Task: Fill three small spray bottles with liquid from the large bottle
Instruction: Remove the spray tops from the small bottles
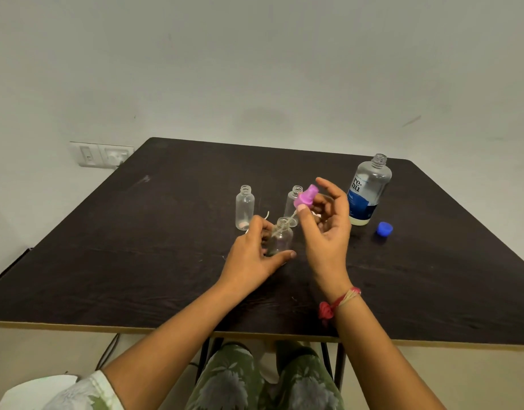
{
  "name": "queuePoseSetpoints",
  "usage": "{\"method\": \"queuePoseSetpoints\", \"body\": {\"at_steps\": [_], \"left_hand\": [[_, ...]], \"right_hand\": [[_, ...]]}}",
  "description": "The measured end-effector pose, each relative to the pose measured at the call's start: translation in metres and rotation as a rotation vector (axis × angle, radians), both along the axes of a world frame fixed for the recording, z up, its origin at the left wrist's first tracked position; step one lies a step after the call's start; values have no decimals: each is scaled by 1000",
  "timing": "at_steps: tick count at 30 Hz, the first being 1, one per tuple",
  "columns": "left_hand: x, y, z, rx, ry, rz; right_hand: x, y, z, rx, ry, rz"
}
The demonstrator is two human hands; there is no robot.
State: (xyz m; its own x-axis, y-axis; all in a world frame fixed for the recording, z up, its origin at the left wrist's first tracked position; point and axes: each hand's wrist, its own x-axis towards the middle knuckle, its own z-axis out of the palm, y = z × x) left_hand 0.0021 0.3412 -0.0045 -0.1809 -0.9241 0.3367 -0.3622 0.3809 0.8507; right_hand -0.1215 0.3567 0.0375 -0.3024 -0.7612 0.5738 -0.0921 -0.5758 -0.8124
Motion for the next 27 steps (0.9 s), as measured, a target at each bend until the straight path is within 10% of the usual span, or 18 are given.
{"method": "queuePoseSetpoints", "body": {"at_steps": [17,27], "left_hand": [[44,10,15,-48,99,69],[114,-56,2,-31,-37,332]], "right_hand": [[-4,11,36,-87,-206,-80],[64,-15,-9,-47,757,-153]]}}
